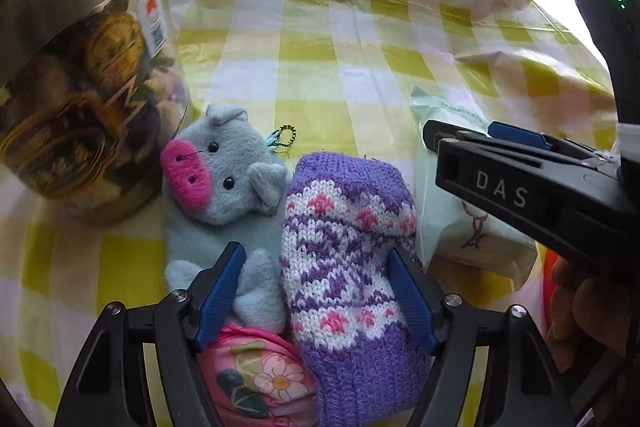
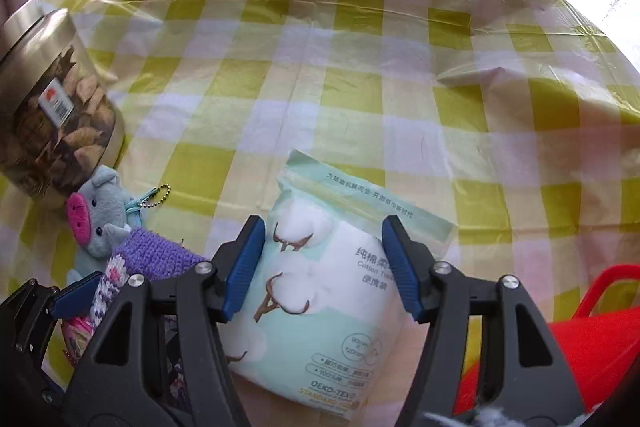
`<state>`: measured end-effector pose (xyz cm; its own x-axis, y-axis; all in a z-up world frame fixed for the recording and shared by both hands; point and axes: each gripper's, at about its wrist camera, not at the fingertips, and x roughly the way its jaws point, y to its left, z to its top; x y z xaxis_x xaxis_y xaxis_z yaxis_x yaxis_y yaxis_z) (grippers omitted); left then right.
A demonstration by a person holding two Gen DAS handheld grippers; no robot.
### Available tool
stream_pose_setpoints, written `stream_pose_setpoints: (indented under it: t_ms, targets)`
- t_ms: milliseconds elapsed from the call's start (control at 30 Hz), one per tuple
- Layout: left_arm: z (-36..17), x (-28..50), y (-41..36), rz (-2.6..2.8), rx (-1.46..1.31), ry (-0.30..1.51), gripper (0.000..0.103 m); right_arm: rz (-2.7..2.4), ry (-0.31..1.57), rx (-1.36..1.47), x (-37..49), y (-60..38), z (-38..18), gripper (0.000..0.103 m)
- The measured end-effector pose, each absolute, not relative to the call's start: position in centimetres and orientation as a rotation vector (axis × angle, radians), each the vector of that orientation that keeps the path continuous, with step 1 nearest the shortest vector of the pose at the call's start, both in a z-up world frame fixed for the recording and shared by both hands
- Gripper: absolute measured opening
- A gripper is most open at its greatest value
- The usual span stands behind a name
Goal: Organize soft objects
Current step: 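Grasp the cotton tissue pack with the right tool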
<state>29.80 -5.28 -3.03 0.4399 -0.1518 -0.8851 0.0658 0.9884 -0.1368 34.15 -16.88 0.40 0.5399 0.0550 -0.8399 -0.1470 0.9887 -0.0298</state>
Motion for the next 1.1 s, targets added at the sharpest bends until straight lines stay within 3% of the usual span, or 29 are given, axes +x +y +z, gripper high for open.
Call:
stream_pose_setpoints:
  t_ms: [333,500,567,800,867,967,1100]
  targets:
    - [-2.6,17.9,-2.8,-0.181,-0.126,1.142,0.074,0.295,0.995,-0.155,20.8,-15.9,0.4,0.064]
    - [-1.5,14.9,-3.0,-0.151,-0.048,1.077,0.087,0.328,0.970,-0.050,17.8,-18.7,1.3,0.064]
    - [-0.3,13.7,-2.6,-0.161,-0.069,1.027,0.088,0.322,0.956,-0.031,17.1,-19.5,1.8,0.064]
    - [1.1,11.2,2.3,-0.130,-0.350,0.940,0.089,0.329,0.921,-0.003,13.2,-20.8,2.8,0.079]
    - [0.3,10.6,4.0,-0.097,-0.431,0.966,0.087,0.306,0.902,0.009,12.0,-21.3,2.8,0.083]
    - [-0.6,9.3,5.7,-0.095,-0.524,0.992,0.072,0.265,0.895,0.040,11.5,-22.1,2.6,0.086]
    - [-1.0,9.4,5.1,-0.092,-0.491,1.011,0.072,0.238,0.918,0.035,11.9,-22.1,2.3,0.086]
